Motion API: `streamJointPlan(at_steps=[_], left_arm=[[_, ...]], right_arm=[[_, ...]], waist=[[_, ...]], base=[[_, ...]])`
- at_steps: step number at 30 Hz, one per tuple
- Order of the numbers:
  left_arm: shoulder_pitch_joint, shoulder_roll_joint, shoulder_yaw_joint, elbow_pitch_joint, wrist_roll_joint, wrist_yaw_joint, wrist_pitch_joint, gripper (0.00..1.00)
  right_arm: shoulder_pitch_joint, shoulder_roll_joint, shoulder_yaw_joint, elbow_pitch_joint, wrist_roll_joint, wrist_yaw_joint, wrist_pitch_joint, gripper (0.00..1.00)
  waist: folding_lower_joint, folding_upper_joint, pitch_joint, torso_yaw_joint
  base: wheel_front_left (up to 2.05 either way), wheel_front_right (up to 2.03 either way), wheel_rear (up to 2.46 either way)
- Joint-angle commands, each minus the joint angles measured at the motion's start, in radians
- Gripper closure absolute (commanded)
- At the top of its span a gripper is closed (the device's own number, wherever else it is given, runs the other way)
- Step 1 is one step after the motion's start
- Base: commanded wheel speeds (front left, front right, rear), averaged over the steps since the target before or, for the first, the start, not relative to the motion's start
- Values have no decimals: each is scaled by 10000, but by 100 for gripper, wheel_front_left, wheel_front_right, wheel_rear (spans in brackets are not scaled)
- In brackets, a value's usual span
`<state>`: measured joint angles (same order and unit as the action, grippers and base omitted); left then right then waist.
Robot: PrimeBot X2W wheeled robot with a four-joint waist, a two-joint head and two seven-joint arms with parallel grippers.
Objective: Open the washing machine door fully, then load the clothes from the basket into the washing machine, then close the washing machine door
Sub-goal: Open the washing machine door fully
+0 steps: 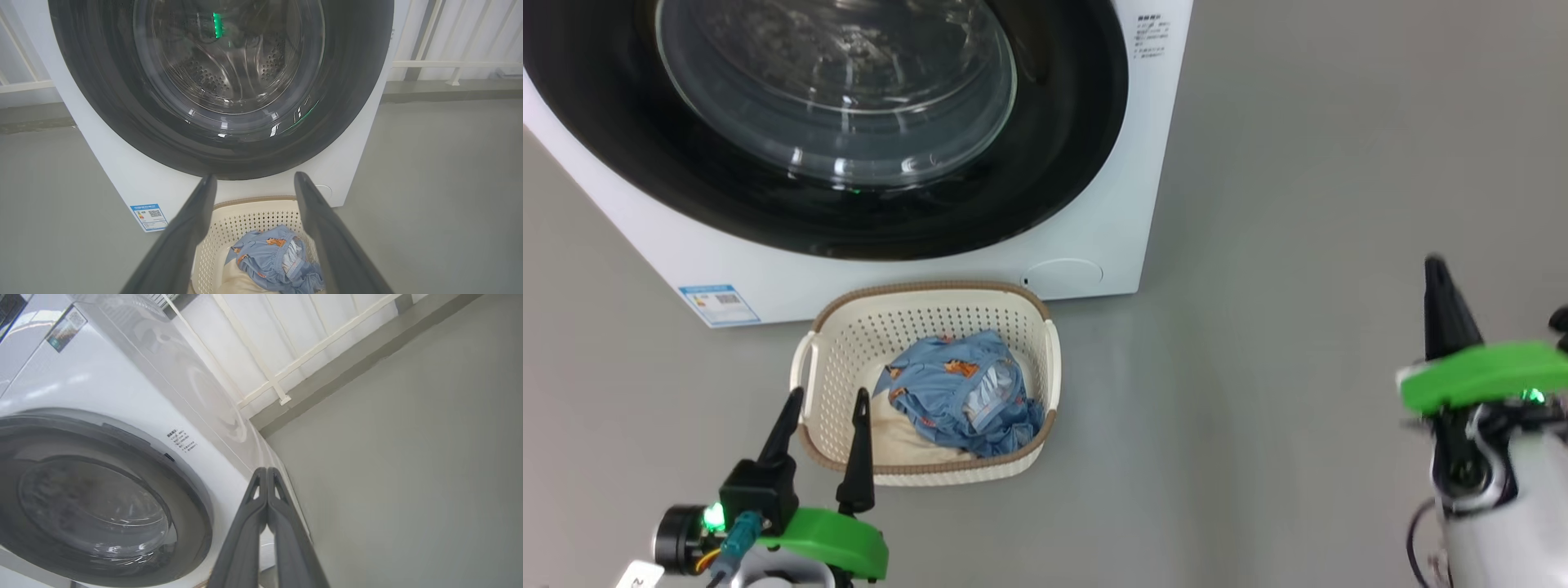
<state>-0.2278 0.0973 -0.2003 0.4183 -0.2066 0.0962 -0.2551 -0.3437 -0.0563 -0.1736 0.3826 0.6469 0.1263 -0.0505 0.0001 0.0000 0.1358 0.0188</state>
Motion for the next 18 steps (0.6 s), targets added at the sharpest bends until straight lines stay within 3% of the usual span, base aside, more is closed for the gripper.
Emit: streamJointPlan(at_steps=[1, 6, 11, 18], left_arm=[[-416, 116, 269, -279, 87, -14, -67, 0], [-688, 44, 204, -345, 161, -7, -67, 0], [-871, -32, 190, -373, 179, 1, -67, 0], [-1019, -119, 112, -367, 236, -46, -67, 0]], right_arm=[[-543, -11, 161, -121, 480, 44, 97, 100], [-1926, 39, -123, 718, 3549, 44, 1016, 100], [-3282, 55, -691, 1963, 6452, 44, 2663, 100], [-5105, 17, -1336, 3837, 8630, 44, 4519, 100]], waist=[[-1, 0, 189, 65], [-1, 0, 515, 218], [-1, 0, 802, 401], [-1, 0, 1078, 739]], base=[[0, 0, 0], [0, 0, 0], [0, 0, 0], [0, 0, 0]])
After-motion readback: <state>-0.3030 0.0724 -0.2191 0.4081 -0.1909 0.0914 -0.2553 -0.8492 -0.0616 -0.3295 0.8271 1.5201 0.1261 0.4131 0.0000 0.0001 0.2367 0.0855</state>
